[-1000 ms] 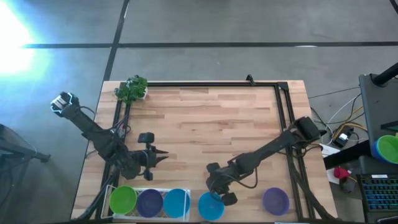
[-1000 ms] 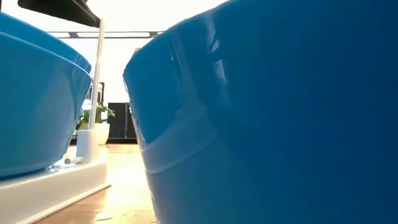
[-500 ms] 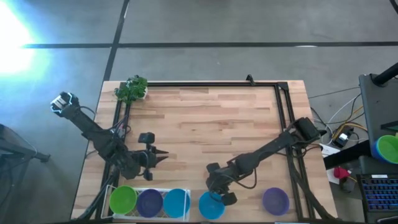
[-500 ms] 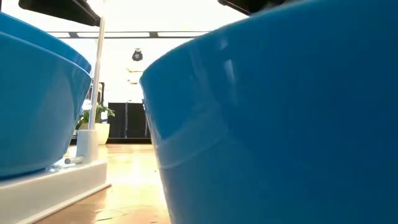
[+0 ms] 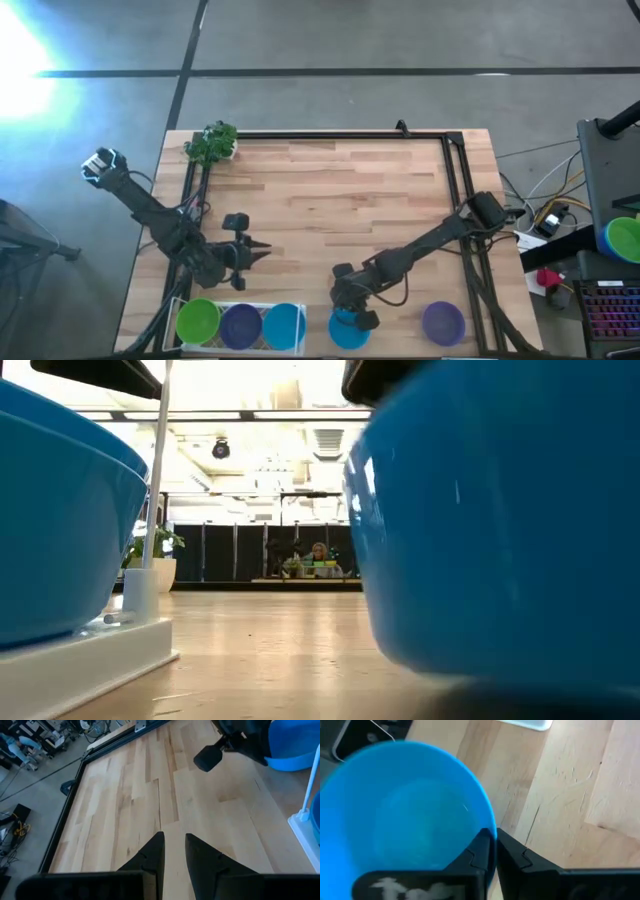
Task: Pick & Place Mini bowls
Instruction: Stack the light blue bowl on the light blue bowl on the shelf
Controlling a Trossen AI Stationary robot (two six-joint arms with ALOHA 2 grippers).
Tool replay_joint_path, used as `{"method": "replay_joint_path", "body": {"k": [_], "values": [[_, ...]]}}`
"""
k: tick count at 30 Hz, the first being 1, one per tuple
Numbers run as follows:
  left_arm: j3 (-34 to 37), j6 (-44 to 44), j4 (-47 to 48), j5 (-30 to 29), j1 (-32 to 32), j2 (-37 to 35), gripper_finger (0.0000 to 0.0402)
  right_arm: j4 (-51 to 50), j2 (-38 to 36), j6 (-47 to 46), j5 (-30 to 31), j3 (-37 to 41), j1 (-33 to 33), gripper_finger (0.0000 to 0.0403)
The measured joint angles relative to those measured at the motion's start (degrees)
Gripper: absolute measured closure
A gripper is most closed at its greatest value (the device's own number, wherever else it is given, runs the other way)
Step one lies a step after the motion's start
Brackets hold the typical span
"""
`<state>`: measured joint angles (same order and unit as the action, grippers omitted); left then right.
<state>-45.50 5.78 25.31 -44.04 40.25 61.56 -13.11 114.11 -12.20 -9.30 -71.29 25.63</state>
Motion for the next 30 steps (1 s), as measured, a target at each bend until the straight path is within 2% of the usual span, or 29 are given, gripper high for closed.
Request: {"method": "replay_joint_path", "body": {"k": [9,15,23,30], "values": [[0.0,-0.02,-0.07,0.0,0.0,0.0,0.033,-0.52,-1.54,2.16,0.26,0.07,-0.29,0.0394],[0.0,-0.3,-0.34,-0.01,0.0,0.0,0.033,-3.26,-5.31,5.56,0.45,-2.0,-2.04,0.0394],[-0.02,-1.51,-0.41,-0.01,0.0,0.0,0.033,-17.13,-8.03,9.4,0.38,-7.23,-8.04,0.0395],[0.0,-1.53,-0.04,-0.01,0.0,0.0,0.033,-21.61,-8.12,13.44,0.29,-7.88,-15.95,0.0395]]}}
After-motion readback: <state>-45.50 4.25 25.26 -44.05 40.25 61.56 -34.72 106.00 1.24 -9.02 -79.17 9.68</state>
